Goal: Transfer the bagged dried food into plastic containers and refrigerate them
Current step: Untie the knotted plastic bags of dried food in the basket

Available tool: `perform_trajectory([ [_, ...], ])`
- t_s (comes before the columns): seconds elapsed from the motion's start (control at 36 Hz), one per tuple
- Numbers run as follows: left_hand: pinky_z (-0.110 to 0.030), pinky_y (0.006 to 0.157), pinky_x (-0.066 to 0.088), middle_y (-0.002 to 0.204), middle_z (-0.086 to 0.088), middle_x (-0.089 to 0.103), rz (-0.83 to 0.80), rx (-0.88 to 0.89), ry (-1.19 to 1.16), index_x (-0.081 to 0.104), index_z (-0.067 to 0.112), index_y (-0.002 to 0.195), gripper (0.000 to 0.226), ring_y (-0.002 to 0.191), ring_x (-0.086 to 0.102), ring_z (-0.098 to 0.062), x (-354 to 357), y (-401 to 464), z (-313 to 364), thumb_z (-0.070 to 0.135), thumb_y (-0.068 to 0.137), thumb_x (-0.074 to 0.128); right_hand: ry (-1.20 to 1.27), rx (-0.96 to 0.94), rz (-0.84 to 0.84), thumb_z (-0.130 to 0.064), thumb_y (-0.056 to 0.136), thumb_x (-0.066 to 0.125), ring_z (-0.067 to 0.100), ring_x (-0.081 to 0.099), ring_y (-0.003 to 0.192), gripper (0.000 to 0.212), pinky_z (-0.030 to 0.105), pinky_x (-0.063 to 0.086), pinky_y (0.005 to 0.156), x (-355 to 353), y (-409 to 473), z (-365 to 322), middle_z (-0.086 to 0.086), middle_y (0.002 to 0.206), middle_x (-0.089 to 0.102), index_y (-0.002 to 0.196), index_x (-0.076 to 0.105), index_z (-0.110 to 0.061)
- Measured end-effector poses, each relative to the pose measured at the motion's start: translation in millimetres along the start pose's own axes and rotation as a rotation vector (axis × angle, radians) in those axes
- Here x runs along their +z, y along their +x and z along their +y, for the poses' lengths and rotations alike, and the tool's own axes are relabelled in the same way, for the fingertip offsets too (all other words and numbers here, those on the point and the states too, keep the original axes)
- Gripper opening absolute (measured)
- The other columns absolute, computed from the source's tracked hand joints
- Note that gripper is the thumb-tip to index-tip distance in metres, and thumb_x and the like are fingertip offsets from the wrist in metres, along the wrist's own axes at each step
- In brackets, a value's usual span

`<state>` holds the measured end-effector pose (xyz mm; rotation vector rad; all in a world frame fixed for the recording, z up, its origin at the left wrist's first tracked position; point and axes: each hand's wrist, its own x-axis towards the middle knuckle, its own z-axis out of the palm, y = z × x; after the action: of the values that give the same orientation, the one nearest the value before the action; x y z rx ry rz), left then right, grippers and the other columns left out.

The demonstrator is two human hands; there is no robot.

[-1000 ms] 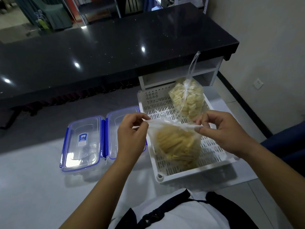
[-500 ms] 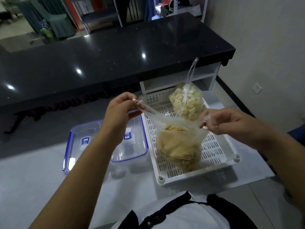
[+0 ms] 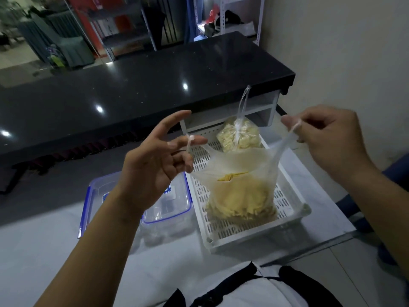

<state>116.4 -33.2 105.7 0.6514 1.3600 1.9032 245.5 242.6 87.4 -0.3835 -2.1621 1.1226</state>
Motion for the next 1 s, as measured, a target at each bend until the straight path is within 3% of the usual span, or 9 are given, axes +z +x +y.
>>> perform_trajectory([
  [0.22, -0.051, 0.086, 0.055, 0.141, -0.023, 0.054, -0.080, 0.000, -0.132, 0.043, 0.027, 0.148, 0.094, 0.110, 0.064, -0.044, 25.2, -17.8, -10.7, 0.029, 0.060, 0.076, 0.728, 0.539, -0.302, -0.014, 0.100, 0.047, 0.029, 0.073, 0.087, 0.024, 0.042, 0.061, 0.076, -13.7, -7.5, -18.1, 0.013, 0.093, 0.073, 0.110, 0.068, -0.007],
  [0.33, -0.058, 0.095, 0.050, 0.148, -0.023, 0.046, -0.103, 0.033, -0.185, 0.041, 0.022, 0.150, 0.093, 0.126, 0.053, -0.049, 35.7, -26.7, -14.2, 0.025, 0.063, 0.077, 1.012, 0.556, -0.448, -0.023, 0.084, 0.039, 0.029, 0.070, 0.102, 0.049, 0.045, 0.057, 0.081, -37.1, -5.3, -25.2, 0.014, 0.115, 0.069, 0.127, 0.062, -0.018],
  [0.47, -0.059, 0.095, 0.051, 0.154, -0.015, 0.042, -0.054, 0.116, -0.121, 0.042, 0.025, 0.149, 0.090, 0.127, 0.054, -0.046, 38.1, -40.4, -17.6, 0.024, 0.066, 0.077, 0.977, 0.483, -0.464, -0.039, 0.099, 0.012, 0.035, 0.065, 0.115, 0.059, 0.049, 0.056, 0.083, -50.6, -18.2, -22.1, 0.012, 0.136, 0.061, 0.141, 0.052, -0.027],
  [0.61, -0.053, 0.085, 0.057, 0.152, 0.004, 0.047, 0.026, -0.089, -0.058, 0.054, 0.033, 0.141, 0.081, 0.105, 0.066, -0.047, 41.9, -49.1, -52.0, 0.021, 0.063, 0.072, 0.974, 0.727, -0.593, -0.052, 0.091, 0.028, 0.045, 0.058, 0.121, 0.061, 0.057, 0.052, 0.089, -49.5, -42.5, 9.2, 0.011, 0.144, 0.054, 0.144, 0.049, -0.028],
  [0.75, -0.055, 0.085, 0.057, 0.154, 0.000, 0.044, 0.032, -0.030, -0.032, 0.047, 0.034, 0.145, 0.092, 0.106, 0.065, -0.045, 35.4, -51.7, -46.8, 0.037, 0.061, 0.085, 1.107, 0.732, -0.540, -0.041, 0.103, 0.034, 0.063, 0.007, 0.138, 0.064, 0.072, 0.003, 0.112, -63.7, -52.8, 15.1, 0.016, 0.165, -0.006, 0.158, 0.006, -0.025],
  [0.83, -0.061, 0.090, 0.053, 0.154, -0.003, 0.044, 0.010, -0.005, -0.016, 0.043, 0.033, 0.148, 0.092, 0.111, 0.063, -0.048, 34.3, -50.2, -40.4, 0.036, 0.064, 0.082, 1.189, 0.774, -0.486, -0.034, 0.104, 0.036, 0.064, -0.008, 0.136, 0.065, 0.067, -0.020, 0.109, -70.9, -51.9, 5.4, 0.024, 0.159, -0.014, 0.158, 0.000, -0.026],
  [0.89, -0.059, 0.091, 0.054, 0.152, -0.003, 0.047, 0.021, -0.009, 0.019, 0.044, 0.033, 0.147, 0.089, 0.110, 0.064, -0.046, 33.9, -47.8, -38.4, 0.027, 0.065, 0.078, 1.113, 0.730, -0.514, -0.036, 0.100, 0.034, 0.065, 0.017, 0.135, 0.059, 0.076, 0.010, 0.109, -59.9, -44.2, 3.9, 0.024, 0.160, 0.013, 0.157, 0.019, -0.029],
  [0.94, -0.052, 0.094, 0.055, 0.148, -0.003, 0.052, 0.029, -0.025, 0.096, 0.045, 0.034, 0.145, 0.078, 0.111, 0.065, -0.042, 32.8, -44.5, -38.9, 0.025, 0.070, 0.064, 0.843, 0.663, -0.566, -0.042, 0.094, 0.034, 0.051, 0.055, 0.120, 0.055, 0.062, 0.050, 0.092, -52.4, -34.1, 6.0, 0.021, 0.141, 0.053, 0.145, 0.047, -0.028],
  [1.0, -0.045, 0.098, 0.053, 0.141, -0.004, 0.058, 0.016, -0.030, 0.212, 0.046, 0.037, 0.143, 0.070, 0.113, 0.066, -0.037, 30.0, -42.9, -38.8, 0.030, 0.075, 0.059, 0.581, 0.550, -0.573, -0.042, 0.090, 0.041, 0.040, 0.066, 0.110, 0.050, 0.055, 0.055, 0.090, -51.0, -29.6, 5.9, 0.019, 0.122, 0.068, 0.135, 0.057, -0.026],
])
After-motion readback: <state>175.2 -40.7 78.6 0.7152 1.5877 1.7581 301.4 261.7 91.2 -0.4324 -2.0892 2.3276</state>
